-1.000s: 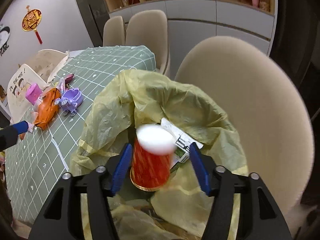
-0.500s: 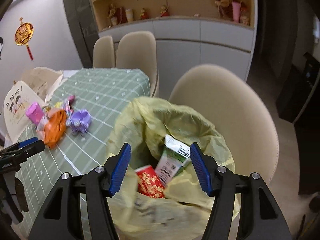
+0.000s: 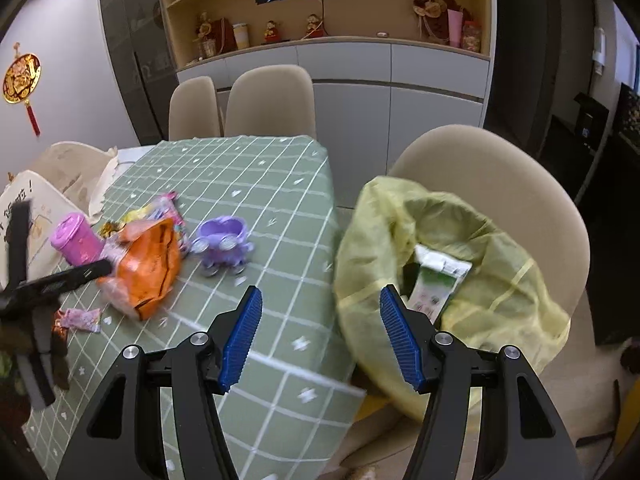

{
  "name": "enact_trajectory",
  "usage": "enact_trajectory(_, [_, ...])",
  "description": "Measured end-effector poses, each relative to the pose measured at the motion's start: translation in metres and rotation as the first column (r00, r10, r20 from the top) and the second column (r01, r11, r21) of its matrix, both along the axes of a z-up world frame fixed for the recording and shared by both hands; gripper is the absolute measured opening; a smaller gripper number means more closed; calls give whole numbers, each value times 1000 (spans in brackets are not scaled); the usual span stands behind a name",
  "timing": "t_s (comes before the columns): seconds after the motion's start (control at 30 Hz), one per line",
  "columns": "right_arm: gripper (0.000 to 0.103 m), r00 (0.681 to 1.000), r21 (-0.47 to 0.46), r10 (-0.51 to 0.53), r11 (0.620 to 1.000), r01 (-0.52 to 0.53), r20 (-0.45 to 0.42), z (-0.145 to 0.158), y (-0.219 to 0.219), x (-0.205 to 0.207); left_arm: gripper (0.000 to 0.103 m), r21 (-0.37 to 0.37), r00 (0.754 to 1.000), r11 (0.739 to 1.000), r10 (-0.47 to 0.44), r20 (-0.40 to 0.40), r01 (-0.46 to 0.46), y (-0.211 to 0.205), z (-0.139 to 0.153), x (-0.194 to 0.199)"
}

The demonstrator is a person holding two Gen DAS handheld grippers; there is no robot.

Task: Collect trash
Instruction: 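Grasp the orange chip bag with the left tool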

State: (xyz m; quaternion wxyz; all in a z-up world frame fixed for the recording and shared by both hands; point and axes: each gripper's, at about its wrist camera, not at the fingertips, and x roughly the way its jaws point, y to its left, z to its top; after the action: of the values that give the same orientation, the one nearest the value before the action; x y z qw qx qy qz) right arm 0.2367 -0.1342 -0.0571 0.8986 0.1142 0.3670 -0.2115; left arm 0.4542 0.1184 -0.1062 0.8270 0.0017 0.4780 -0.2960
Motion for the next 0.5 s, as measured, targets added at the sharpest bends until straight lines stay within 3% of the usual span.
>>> enact_trajectory(0.27, [58,1000,13,20,1000,-20,6,-10,6,6,91,54,998,997,58,-34,-56,-8,-25,33])
enact_trajectory(0.4, [58,999,-4,26,1000,-25,44,-18,5,12,76,62,991,994,99,-85,-94,-5,-33,38])
enact_trajectory(0.47, [58,999,12,19,1000,-20,50,-23,4,16,62,71,991,994,95,-99,-88,-4,-34,38])
enact_trajectory(0.5, [58,998,41,15,999,-17,53,-27,3,18,48,81,991,993,94,-93,-87,-3,-32,36])
